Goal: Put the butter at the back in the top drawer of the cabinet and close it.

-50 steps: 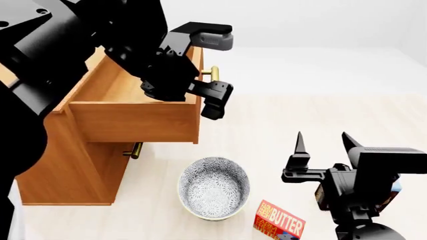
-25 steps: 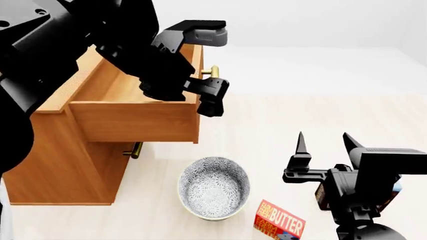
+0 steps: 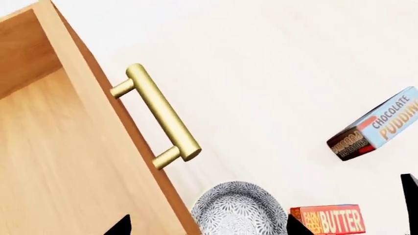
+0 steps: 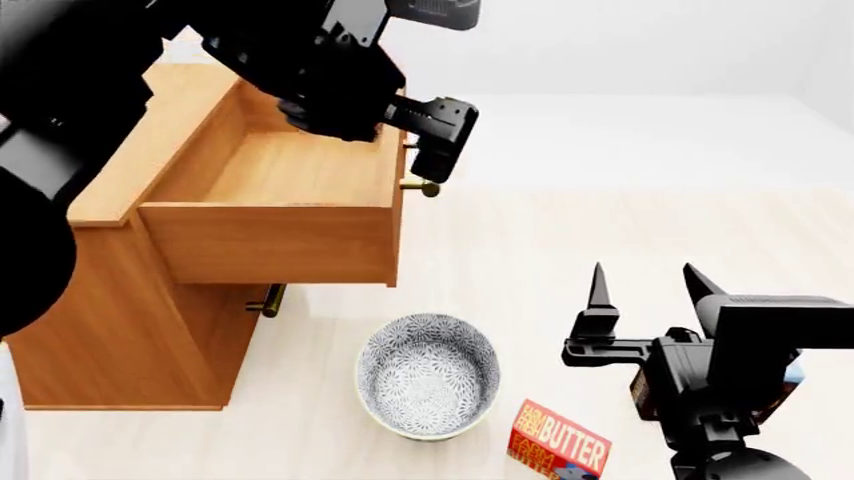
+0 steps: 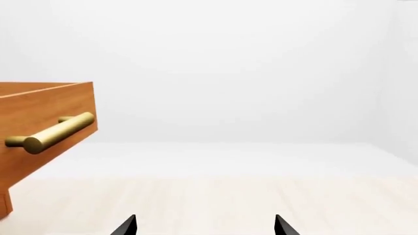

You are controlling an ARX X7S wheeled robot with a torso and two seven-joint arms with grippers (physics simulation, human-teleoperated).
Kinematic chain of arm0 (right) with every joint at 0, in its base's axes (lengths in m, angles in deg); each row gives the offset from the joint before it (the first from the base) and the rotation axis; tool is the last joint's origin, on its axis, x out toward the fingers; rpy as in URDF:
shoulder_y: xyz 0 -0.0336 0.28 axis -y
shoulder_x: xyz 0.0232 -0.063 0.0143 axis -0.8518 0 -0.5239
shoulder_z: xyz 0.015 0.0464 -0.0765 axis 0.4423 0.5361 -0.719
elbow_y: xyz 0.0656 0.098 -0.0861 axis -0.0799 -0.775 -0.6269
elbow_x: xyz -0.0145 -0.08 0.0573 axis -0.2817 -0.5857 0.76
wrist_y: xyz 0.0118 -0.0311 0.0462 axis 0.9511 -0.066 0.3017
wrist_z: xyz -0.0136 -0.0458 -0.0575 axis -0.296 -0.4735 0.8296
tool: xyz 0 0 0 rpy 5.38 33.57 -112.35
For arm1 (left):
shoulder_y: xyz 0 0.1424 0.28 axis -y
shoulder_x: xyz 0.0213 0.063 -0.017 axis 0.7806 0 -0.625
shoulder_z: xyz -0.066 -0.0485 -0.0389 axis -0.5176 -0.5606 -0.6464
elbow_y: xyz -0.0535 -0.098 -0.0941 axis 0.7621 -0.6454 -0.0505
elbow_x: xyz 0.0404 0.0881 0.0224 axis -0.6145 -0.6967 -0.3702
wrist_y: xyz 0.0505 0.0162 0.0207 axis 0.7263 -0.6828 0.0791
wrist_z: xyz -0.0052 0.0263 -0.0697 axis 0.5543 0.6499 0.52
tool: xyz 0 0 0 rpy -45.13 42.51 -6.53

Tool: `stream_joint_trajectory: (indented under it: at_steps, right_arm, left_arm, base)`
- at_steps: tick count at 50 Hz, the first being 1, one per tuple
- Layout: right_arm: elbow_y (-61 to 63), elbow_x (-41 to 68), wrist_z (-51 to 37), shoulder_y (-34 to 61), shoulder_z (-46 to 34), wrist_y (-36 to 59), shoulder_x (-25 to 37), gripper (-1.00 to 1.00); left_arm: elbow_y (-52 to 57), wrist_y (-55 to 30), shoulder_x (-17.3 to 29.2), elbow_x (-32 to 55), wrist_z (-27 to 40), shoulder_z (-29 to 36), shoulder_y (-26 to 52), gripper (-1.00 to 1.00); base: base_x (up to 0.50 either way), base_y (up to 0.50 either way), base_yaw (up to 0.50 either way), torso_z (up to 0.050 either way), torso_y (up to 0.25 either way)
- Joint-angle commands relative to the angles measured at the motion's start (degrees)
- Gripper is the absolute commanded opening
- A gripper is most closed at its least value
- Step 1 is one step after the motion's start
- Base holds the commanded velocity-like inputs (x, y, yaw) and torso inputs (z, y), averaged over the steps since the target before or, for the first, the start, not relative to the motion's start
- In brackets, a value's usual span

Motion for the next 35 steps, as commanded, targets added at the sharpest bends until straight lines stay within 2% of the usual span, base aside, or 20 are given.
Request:
stream_joint_trajectory:
  at_steps: [1, 11, 12, 15, 19, 28, 35]
  right_arm:
    - [0.97, 0.27, -0.51, 0.15, -0.25, 0.60, 0.27, 1.00]
    - [2.35, 2.14, -0.98, 1.14, 0.15, 3.06, 0.93, 1.00]
    - [2.50, 2.27, -1.06, 1.31, 0.10, 3.33, 0.97, 1.00]
    - [2.88, 2.43, -1.42, 1.90, -0.19, 4.28, 1.20, 1.00]
    - [3.39, 2.72, -1.86, 2.63, -0.47, 5.45, 1.50, 1.00]
    - [4.37, 3.89, -3.65, 5.33, -0.90, 10.51, 2.56, 1.00]
    - [5.68, 6.97, -4.26, 9.11, -1.23, 17.79, 4.77, 1.00]
  left_arm:
    - [-1.71, -0.72, -0.46, -4.40, 6.16, -5.55, 1.49, 1.00]
    - [-8.72, 3.41, -0.33, -9.55, -0.76, -4.89, 5.77, 1.00]
    - [-5.75, 3.70, 1.78, -8.26, 2.08, -6.28, 6.14, 1.00]
    - [11.46, 3.26, 12.50, -0.42, 17.24, -12.99, 5.82, 1.00]
    - [26.02, 3.26, 21.80, 7.93, 28.63, -18.70, 4.96, 1.00]
    - [50.70, 7.47, 37.65, 24.04, 44.34, -26.83, 1.78, 1.00]
    - [69.37, 15.10, 48.60, 30.83, 50.28, -31.39, -4.09, 1.00]
  base:
    - [0.00, 0.00, 0.00, 0.000, 0.000]
    - [0.00, 0.00, 0.00, 0.000, 0.000]
    - [0.00, 0.00, 0.00, 0.000, 0.000]
    - [0.00, 0.00, 0.00, 0.000, 0.000]
    - [0.00, 0.00, 0.00, 0.000, 0.000]
    - [0.00, 0.00, 0.00, 0.000, 0.000]
    - [0.00, 0.00, 0.00, 0.000, 0.000]
